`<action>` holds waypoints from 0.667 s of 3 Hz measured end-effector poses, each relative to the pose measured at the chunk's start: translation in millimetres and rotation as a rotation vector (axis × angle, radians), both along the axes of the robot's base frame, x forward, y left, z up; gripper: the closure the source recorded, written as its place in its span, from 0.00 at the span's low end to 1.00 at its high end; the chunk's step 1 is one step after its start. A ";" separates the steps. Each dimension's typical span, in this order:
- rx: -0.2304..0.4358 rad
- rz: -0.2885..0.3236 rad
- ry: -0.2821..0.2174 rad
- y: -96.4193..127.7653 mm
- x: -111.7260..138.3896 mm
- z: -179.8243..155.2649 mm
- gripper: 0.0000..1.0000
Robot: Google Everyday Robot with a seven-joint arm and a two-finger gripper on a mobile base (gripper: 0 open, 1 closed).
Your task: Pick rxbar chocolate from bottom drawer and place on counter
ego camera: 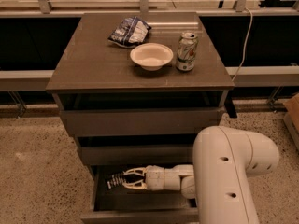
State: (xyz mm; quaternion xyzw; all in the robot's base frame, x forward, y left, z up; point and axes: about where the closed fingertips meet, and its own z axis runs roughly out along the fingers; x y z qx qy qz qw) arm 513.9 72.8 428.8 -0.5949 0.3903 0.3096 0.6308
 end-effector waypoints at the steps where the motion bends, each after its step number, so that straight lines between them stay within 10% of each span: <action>1: 0.003 0.020 -0.004 1.9 0.9 7.8 1.00; 2: 0.002 0.049 -0.049 -2.5 -7.7 50.4 1.00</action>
Offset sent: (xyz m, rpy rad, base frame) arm -0.0072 -0.0139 0.1520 -0.0068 -0.1773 0.0906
